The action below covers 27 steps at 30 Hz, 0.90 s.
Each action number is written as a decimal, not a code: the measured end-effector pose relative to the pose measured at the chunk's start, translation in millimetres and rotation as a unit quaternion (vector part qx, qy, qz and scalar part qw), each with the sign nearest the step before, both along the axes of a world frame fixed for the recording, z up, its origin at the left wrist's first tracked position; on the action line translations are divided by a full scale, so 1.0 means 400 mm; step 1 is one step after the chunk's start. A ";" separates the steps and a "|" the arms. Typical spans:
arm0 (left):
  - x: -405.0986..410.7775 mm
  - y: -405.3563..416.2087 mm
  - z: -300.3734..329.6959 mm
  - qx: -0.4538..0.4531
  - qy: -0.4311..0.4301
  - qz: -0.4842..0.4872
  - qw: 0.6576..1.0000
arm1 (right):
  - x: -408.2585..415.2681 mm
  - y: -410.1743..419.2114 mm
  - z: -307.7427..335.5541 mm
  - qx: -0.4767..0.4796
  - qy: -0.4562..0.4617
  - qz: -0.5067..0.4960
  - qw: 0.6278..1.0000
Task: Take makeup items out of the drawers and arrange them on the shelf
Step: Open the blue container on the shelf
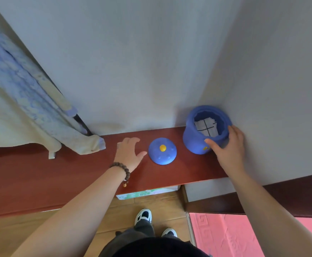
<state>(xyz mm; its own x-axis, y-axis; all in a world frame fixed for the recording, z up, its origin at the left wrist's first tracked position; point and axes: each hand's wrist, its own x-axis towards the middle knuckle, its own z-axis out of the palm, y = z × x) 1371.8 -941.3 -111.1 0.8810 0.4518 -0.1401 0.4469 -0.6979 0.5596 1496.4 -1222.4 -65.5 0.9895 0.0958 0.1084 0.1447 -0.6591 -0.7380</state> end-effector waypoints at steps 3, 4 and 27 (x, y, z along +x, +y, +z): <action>0.056 -0.065 0.000 -0.063 -0.041 -0.069 0.995 | -0.001 0.000 0.001 -0.003 0.004 -0.003 1.000; 0.070 -0.084 -0.005 -0.075 -0.041 -0.087 0.993 | -0.001 0.000 0.002 -0.001 0.006 -0.004 1.000; 0.319 -0.295 0.262 -0.076 -0.231 -0.160 0.957 | -0.003 0.005 0.007 0.044 0.016 -0.005 0.999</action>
